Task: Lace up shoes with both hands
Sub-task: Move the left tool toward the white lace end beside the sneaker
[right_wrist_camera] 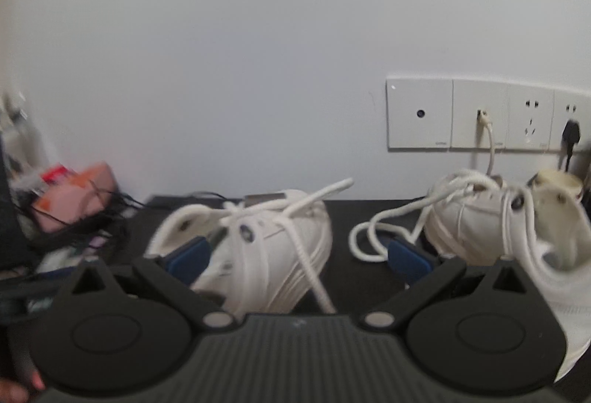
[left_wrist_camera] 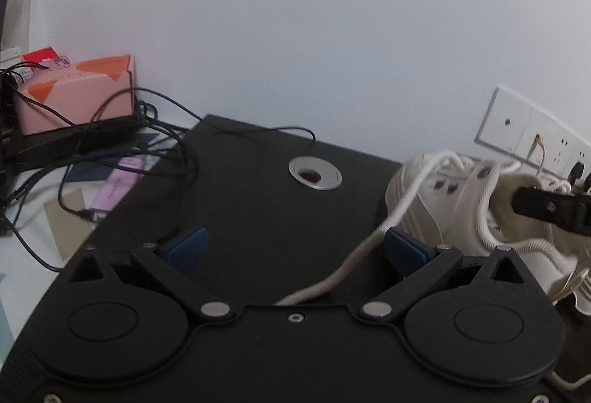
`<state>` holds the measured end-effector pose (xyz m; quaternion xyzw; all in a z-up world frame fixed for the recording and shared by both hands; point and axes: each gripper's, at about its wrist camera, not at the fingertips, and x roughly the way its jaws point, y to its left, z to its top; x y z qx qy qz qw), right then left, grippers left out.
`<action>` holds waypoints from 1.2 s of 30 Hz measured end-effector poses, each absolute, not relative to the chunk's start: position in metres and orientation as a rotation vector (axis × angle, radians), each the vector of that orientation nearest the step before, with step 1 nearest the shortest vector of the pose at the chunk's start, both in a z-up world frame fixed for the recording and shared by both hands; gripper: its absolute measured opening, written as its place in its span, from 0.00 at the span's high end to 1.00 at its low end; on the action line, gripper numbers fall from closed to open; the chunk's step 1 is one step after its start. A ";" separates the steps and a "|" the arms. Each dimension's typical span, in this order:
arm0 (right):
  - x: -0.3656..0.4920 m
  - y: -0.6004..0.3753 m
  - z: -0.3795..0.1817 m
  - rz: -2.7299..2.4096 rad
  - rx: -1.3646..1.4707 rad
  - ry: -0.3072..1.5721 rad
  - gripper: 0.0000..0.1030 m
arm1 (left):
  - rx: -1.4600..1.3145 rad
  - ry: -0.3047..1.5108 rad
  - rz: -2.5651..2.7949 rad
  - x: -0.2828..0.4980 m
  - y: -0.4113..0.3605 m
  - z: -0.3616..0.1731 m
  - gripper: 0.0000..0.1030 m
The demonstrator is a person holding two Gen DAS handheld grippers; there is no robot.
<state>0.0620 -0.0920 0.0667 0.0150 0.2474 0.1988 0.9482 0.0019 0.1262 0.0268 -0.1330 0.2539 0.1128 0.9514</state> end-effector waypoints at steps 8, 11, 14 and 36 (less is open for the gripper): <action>0.076 -0.071 0.063 0.360 -0.069 0.660 0.01 | -0.255 0.550 0.230 0.004 0.126 0.026 0.00; 0.074 -0.074 0.062 0.355 -0.061 0.662 0.01 | -0.259 0.563 0.225 0.005 0.125 0.025 0.00; 0.074 -0.078 0.060 0.353 -0.029 0.681 0.01 | -0.255 0.568 0.213 0.004 0.123 0.026 0.00; 0.057 -0.087 0.058 0.377 0.086 0.778 0.01 | -0.239 0.514 0.186 -0.003 0.124 0.037 0.00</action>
